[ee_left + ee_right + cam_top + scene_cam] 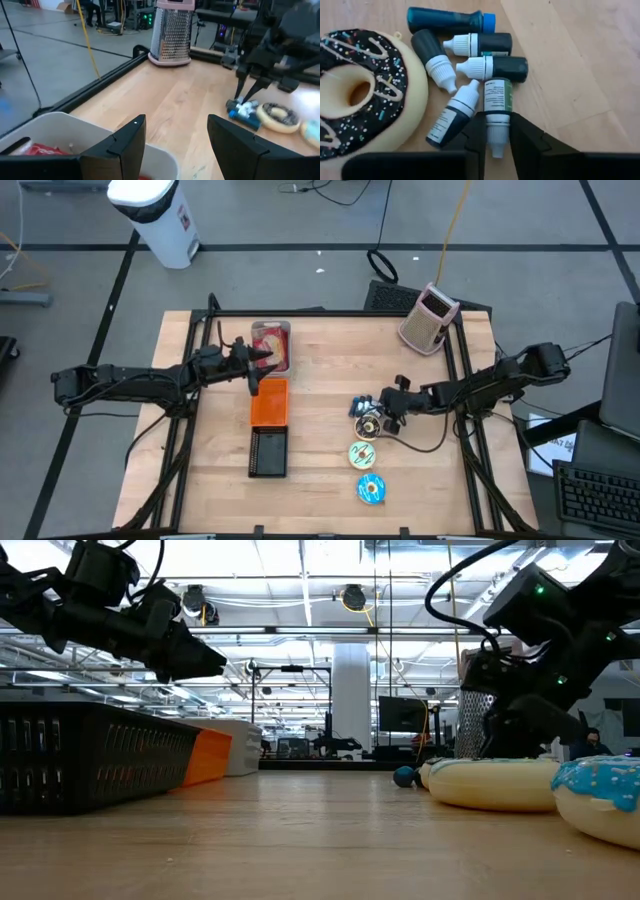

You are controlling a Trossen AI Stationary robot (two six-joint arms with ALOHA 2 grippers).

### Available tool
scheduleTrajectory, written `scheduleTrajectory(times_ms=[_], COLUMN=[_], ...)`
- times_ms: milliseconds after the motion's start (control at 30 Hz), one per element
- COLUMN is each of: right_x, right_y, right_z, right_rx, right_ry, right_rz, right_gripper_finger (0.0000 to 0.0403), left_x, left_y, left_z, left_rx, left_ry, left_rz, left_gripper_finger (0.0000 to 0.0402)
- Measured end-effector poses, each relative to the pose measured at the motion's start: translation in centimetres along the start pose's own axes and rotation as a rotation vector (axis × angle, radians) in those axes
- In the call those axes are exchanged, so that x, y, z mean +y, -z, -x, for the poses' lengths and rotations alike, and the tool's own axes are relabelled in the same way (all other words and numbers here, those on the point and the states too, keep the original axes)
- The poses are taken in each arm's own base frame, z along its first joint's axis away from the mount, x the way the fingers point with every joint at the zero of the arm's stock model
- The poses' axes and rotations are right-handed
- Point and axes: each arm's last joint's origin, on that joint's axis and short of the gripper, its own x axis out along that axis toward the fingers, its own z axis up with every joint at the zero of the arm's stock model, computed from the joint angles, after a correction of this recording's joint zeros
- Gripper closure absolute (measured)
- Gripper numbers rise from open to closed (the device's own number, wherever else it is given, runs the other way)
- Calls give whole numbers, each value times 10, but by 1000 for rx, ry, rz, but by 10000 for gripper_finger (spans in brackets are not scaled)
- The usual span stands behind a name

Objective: Pick & Place Food Item
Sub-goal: Put the green food coloring bottle into the orange bin

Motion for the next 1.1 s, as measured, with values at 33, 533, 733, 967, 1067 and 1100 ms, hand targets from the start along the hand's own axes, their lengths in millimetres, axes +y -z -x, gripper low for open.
scheduleTrajectory(times_ms=[33,533,733,967,1067,1100], right_x=[0,11,17,23,24,24], right_y=[-1,-81,-102,-114,-115,-115], right_z=[1,25,26,18,19,19], right_rx=[-11,-405,-447,-466,-462,-465], right_ry=[-1,144,168,188,224,229], right_rz=[17,338,417,460,468,468], right_gripper_finger=[354,350,343,346,345,345], left_x=[0,-20,-46,-74,-82,-84], left_y=[-1,-2,-16,-32,-33,-32], left_z=[0,-18,-55,-106,-124,-129], left_rx=[-9,-62,9,61,108,119], left_ry=[1,133,219,352,370,373], left_rz=[26,491,527,482,480,478], left_gripper_finger=[188,188,188,188,188,188])
